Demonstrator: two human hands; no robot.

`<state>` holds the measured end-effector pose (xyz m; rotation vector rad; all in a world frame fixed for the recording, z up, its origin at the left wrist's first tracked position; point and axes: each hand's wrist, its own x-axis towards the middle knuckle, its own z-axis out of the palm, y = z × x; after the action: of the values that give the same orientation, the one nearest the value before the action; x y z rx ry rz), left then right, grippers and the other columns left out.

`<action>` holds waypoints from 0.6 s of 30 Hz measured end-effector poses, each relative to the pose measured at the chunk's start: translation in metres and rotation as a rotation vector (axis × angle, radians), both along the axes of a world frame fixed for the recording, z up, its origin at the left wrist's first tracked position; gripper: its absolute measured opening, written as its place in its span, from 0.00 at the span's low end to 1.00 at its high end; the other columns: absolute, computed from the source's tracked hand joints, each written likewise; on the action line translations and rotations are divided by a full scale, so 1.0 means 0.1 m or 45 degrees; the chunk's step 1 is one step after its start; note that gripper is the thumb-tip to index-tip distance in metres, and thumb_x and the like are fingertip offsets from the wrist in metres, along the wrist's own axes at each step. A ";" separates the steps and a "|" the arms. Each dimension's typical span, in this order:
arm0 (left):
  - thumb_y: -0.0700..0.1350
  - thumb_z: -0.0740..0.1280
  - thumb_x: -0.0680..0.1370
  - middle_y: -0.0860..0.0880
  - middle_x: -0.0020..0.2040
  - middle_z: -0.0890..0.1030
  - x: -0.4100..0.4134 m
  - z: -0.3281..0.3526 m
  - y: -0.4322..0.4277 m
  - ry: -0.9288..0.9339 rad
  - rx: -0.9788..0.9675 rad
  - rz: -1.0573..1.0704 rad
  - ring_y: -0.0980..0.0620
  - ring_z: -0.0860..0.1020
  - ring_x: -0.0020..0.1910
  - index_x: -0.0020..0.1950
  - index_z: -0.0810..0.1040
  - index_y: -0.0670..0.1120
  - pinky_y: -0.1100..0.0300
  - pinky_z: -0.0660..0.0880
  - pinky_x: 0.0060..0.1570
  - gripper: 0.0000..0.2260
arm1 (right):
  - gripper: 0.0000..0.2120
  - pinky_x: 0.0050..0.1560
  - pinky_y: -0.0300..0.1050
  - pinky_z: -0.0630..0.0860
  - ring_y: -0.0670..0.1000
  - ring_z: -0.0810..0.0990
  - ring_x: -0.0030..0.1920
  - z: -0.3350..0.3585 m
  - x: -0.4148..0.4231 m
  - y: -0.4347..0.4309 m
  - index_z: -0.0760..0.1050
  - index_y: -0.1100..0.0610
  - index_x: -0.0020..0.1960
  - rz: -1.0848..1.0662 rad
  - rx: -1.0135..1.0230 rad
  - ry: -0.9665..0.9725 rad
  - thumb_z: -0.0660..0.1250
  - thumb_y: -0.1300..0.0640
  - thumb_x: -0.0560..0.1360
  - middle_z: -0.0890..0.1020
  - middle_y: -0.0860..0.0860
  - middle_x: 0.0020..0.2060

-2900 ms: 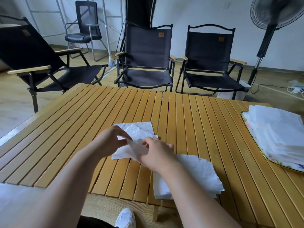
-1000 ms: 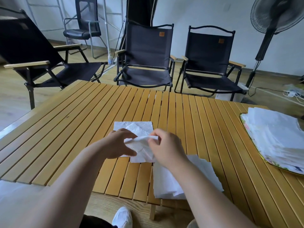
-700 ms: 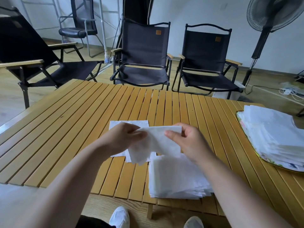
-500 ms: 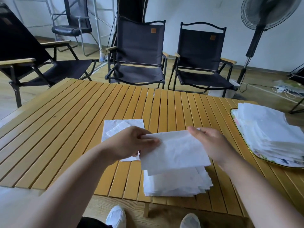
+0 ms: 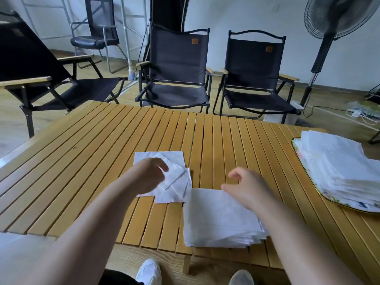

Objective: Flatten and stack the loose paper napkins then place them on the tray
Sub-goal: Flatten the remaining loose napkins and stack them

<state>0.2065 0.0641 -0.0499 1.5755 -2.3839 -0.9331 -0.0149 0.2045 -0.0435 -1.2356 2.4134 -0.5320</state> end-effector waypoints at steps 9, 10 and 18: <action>0.50 0.70 0.78 0.52 0.69 0.71 0.23 -0.39 -0.26 -0.156 -0.255 0.096 0.46 0.66 0.64 0.58 0.80 0.61 0.52 0.74 0.54 0.10 | 0.14 0.61 0.50 0.71 0.52 0.76 0.55 -0.13 0.79 -0.45 0.75 0.48 0.61 0.230 -0.068 0.015 0.67 0.49 0.77 0.77 0.46 0.59; 0.51 0.70 0.78 0.52 0.68 0.73 0.22 -0.40 -0.26 -0.138 -0.278 0.103 0.46 0.66 0.63 0.56 0.81 0.61 0.51 0.74 0.54 0.08 | 0.13 0.60 0.49 0.71 0.52 0.76 0.55 -0.15 0.84 -0.47 0.75 0.48 0.61 0.236 -0.071 0.012 0.67 0.49 0.77 0.77 0.46 0.59; 0.46 0.72 0.77 0.52 0.59 0.75 0.24 -0.40 -0.29 -0.076 -0.268 0.029 0.51 0.66 0.56 0.45 0.79 0.61 0.54 0.73 0.54 0.08 | 0.15 0.62 0.51 0.68 0.52 0.74 0.56 -0.20 0.89 -0.49 0.74 0.47 0.64 0.280 -0.041 0.030 0.65 0.50 0.77 0.77 0.45 0.60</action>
<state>0.2309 0.0346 -0.0902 1.5667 -2.4065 -0.6157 0.0744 0.1552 -0.0639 -1.5058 2.2572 -0.4937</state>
